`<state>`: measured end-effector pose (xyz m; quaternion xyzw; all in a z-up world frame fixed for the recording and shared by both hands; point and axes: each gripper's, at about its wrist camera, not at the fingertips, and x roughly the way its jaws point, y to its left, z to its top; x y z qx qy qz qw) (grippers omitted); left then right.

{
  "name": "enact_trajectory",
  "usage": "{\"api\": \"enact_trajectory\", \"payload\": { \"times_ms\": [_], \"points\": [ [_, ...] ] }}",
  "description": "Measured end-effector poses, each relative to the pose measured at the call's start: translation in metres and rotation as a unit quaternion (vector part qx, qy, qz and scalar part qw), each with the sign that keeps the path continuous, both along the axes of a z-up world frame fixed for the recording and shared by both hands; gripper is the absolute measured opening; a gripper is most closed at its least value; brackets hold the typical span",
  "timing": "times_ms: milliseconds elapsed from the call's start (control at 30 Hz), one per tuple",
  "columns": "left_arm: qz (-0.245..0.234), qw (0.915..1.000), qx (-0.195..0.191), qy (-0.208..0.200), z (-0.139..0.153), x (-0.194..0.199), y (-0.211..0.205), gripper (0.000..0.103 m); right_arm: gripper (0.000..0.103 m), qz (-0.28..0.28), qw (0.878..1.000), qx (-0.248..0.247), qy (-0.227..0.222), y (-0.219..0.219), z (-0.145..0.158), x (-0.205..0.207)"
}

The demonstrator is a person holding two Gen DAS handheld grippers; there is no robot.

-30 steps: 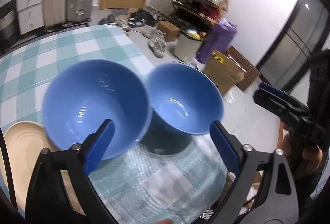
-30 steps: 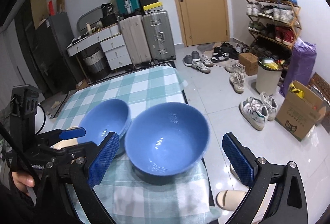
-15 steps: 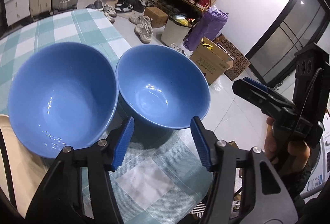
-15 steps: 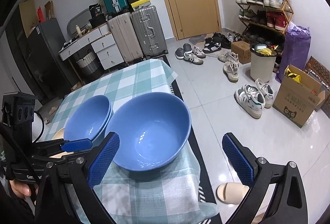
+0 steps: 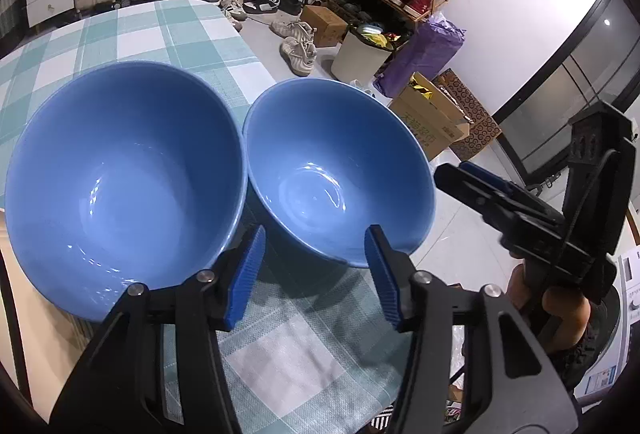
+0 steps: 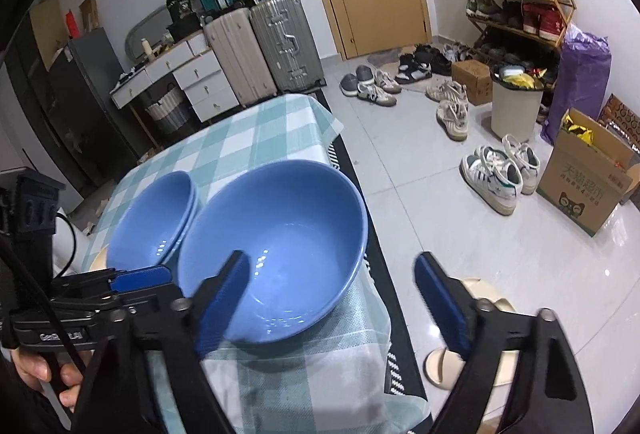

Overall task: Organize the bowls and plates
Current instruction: 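Move both tools to the rim of the remaining single blue bowl, then close both tools on the rim of the single blue bowl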

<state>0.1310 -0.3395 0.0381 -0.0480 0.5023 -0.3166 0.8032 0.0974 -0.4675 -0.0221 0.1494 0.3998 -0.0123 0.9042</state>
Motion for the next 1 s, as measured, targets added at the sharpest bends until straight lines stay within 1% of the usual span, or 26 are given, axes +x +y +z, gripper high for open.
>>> {"api": "enact_trajectory", "payload": {
  "times_ms": [33,133,167,267,300,333,433,467,500,633,733,1000],
  "points": [
    [0.0,1.0,0.0,0.001,-0.001,0.001,0.0,0.046,0.075,0.001,1.0,0.002,0.003,0.0,-0.003,0.003],
    [-0.002,1.0,0.001,0.002,-0.004,0.004,-0.001,0.045,0.065,0.002,1.0,0.007,0.013,-0.001,-0.013,0.012],
    [-0.001,1.0,0.003,0.001,-0.005,0.005,-0.002,0.045,0.06,0.002,1.0,0.006,0.015,-0.001,-0.015,0.015],
    [0.0,1.0,0.006,-0.003,-0.008,0.007,-0.005,0.044,0.057,0.0,1.0,0.006,0.019,-0.002,-0.021,0.02],
    [0.0,1.0,0.006,-0.003,-0.008,0.009,-0.006,0.044,0.052,0.0,1.0,0.007,0.02,-0.002,-0.022,0.021],
    [0.0,1.0,0.006,-0.004,-0.009,0.01,-0.006,0.043,0.051,0.001,1.0,0.006,0.02,-0.002,-0.023,0.022],
    [-0.001,0.9999,0.01,-0.006,-0.009,0.01,-0.007,0.039,0.046,0.004,1.0,0.001,0.017,0.0,-0.023,0.024],
    [-0.001,0.9999,0.011,-0.008,-0.009,0.01,-0.007,0.039,0.04,0.005,1.0,-0.001,0.017,0.001,-0.024,0.024],
    [-0.001,0.9999,0.012,-0.009,-0.01,0.011,-0.007,0.036,0.037,0.005,1.0,-0.004,0.017,0.002,-0.024,0.024],
    [0.001,0.9997,0.02,-0.015,-0.01,0.009,-0.007,0.028,0.032,-0.002,1.0,-0.015,0.018,0.001,-0.025,0.024],
    [0.001,0.9995,0.025,-0.02,-0.011,0.011,-0.007,0.025,0.026,-0.004,1.0,-0.021,0.017,0.0,-0.026,0.023],
    [0.0,0.9989,0.034,-0.031,-0.011,0.01,-0.007,0.023,0.025,-0.002,0.999,-0.03,0.016,0.001,-0.026,0.02]
  ]
}}
